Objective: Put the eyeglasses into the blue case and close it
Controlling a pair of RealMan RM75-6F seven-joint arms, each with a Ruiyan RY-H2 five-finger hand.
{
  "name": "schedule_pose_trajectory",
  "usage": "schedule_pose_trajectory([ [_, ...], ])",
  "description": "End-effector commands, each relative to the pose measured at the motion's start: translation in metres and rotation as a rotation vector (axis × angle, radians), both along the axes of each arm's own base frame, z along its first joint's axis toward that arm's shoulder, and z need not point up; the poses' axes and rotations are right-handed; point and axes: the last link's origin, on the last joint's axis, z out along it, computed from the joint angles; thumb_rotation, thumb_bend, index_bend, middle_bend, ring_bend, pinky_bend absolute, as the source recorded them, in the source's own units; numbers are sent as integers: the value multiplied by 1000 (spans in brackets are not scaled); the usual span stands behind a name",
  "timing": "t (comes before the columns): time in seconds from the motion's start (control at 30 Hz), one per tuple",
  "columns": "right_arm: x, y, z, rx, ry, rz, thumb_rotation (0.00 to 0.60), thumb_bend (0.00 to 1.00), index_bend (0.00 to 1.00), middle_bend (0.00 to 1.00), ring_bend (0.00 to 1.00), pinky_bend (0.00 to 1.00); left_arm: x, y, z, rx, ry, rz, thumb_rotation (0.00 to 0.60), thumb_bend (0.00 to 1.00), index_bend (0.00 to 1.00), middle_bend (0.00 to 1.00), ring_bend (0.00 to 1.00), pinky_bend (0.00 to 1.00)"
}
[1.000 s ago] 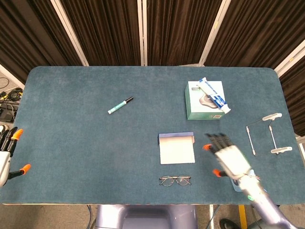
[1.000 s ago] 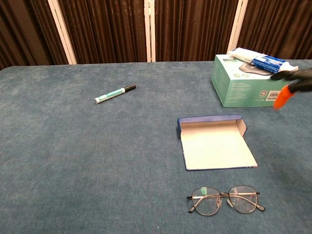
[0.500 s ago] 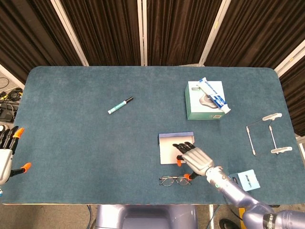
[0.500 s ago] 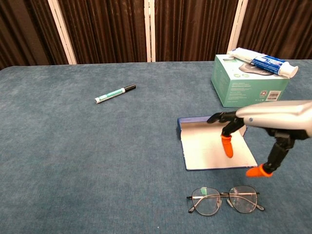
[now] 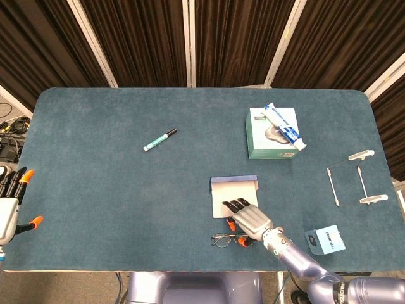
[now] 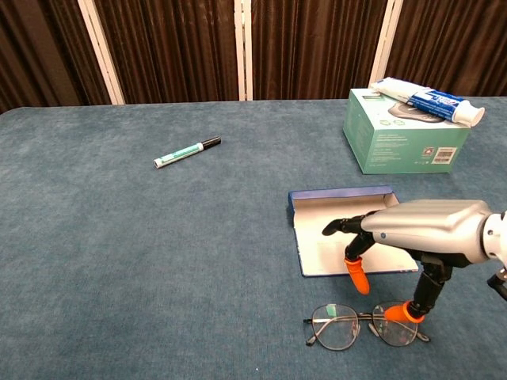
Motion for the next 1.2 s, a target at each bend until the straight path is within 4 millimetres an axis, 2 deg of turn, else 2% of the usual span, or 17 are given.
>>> schedule_pose_trajectory([
  [0.03,2,1,-5,0,4,4,600,198,517,0,0,0,0,0,0,-1,0,2,600,0,0,0,0,0],
  [0.43,-2,5,-21,-1,28,-15,600,208,521,0,0,0,-2,0,2,2,-7,5,600,0,0,0,0,0],
  [0.63,0,6,-23,-1,15,-26,600,223,543,0,0,0,-3,0,2,1,-6,7,600,0,0,0,0,0],
  [0.97,0,7,-26,9,7,-37,600,305,599,0,0,0,-3,0,1,0,-4,8,600,0,0,0,0,0],
  [1.2,4,4,-20,-2,-19,-48,600,335,630,15,0,0,-3,0,1,1,-4,9,600,0,0,0,0,0],
])
